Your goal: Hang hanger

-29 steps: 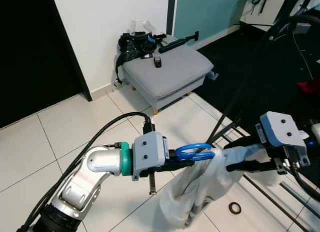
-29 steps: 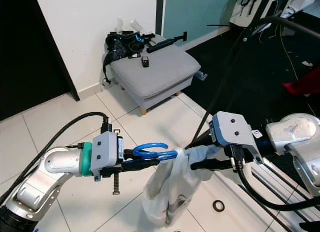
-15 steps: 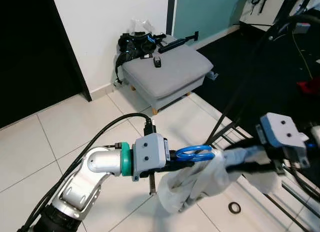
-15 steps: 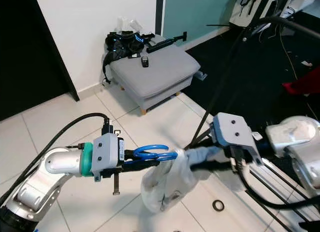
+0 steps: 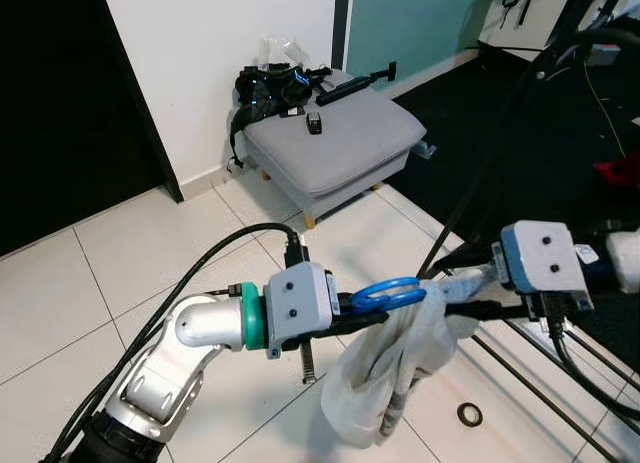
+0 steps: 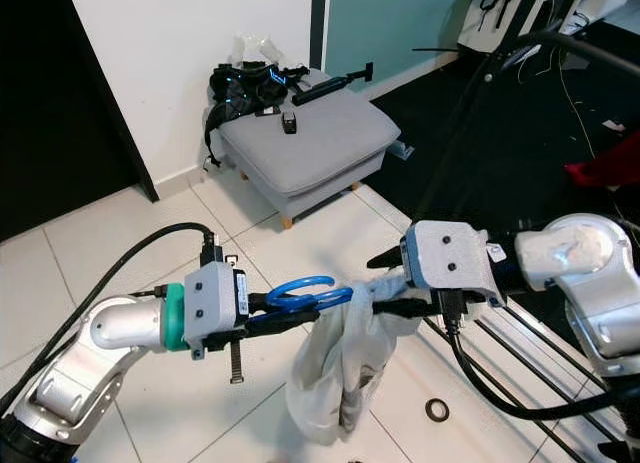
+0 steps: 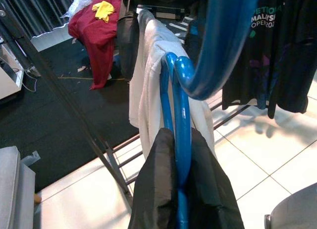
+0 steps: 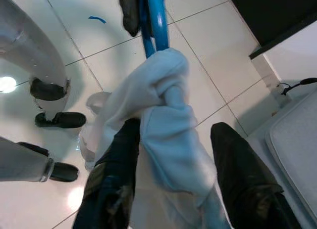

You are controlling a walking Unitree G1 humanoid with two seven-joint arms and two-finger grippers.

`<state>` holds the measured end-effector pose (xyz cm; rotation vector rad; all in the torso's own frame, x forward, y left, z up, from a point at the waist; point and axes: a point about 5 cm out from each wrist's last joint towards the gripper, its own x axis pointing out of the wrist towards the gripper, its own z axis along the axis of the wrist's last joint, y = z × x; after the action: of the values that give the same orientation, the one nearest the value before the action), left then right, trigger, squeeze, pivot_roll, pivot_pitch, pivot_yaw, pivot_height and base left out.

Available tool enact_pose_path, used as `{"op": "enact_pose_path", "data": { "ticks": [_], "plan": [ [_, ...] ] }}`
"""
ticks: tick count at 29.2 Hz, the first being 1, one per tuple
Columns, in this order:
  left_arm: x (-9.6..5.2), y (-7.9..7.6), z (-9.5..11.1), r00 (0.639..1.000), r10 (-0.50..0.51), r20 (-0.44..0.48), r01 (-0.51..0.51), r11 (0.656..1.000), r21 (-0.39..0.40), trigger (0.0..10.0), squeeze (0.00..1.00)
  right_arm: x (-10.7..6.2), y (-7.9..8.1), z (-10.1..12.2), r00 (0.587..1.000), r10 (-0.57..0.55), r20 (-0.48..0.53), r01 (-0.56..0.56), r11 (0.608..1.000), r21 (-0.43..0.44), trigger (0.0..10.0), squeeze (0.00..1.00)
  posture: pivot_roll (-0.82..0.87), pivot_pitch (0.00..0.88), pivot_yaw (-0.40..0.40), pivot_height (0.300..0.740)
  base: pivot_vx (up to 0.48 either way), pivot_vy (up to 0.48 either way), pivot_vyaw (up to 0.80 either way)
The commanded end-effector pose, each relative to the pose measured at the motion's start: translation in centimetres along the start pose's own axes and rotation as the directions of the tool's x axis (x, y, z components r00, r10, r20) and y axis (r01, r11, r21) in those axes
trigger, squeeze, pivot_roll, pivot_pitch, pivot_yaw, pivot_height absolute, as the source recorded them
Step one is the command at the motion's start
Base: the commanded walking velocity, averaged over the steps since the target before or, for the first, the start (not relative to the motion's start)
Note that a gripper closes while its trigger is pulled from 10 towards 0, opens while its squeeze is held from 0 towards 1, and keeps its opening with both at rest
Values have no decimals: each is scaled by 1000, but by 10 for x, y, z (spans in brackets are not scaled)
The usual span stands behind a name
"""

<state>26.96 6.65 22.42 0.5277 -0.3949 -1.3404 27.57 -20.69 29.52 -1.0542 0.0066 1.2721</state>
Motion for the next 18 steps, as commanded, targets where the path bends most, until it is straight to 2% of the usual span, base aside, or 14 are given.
{"op": "enact_pose_path", "data": {
  "ticks": [1, 2, 8, 9, 10, 11, 12, 16, 17, 18],
  "plan": [
    [8, -11, 6, 997, -70, 38, 69, 997, 24, 10000, 0, 3, 3, 4, 999, 39, 2, -39, 999, -33, 10000, 945, -202, 210, 109, 740, 0, 0, 0],
    [7, -12, 5, 997, -73, 36, 72, 997, 23, 10000, 0, 2, 3, 5, 999, 48, -2, -48, 998, -39, 10000, 0, -201, 211, 110, 740, 0, 0, 0],
    [6, -14, 4, 996, -86, 32, 85, 996, 23, 10000, 0, 0, -1, 8, 996, 84, -12, -84, 994, -64, 10000, 0, -203, 210, 112, 740, 0, 0, 0],
    [5, -15, 4, 995, -97, 29, 97, 995, 25, 10000, 0, 0, -1, 9, 994, 112, -19, -113, 991, -74, 4941, 0, -204, 210, 113, 740, 0, 0, 0],
    [5, -15, 4, 995, -97, 29, 97, 995, 25, 10000, 0, 0, -1, 9, 994, 112, -19, -113, 991, -74, 4941, 0, -204, 210, 113, 740, 0, 0, 0],
    [4, -16, 4, 994, -107, 26, 107, 994, 27, 10000, 0, 0, -2, 10, 992, 124, -20, -125, 989, -83, 4392, 0, -204, 210, 113, 740, 0, 0, 0],
    [3, -17, 3, 993, -120, 20, 119, 992, 31, 10000, 0, 1, -3, 11, 991, 136, -21, -137, 986, -95, 1647, 0, -202, 209, 113, 740, 0, 0, 0],
    [3, -19, 2, 991, -133, 14, 132, 991, 36, 10000, 0, 1, -4, 13, 989, 147, -22, -149, 983, -106, 1647, 0, -202, 209, 112, 740, 0, 0, 0],
    [2, -20, 2, 990, -138, 11, 138, 990, 38, 10000, 0, 1, -5, 13, 988, 153, -22, -155, 982, -110, 0, 0, -202, 208, 111, 740, 0, 0, 0],
    [2, -20, 1, 990, -141, 9, 140, 989, 40, 10000, 0, 1, -6, 14, 987, 157, -21, -158, 981, -113, 0, 0, -202, 208, 111, 740, 0, 0, 0]
  ]
}}
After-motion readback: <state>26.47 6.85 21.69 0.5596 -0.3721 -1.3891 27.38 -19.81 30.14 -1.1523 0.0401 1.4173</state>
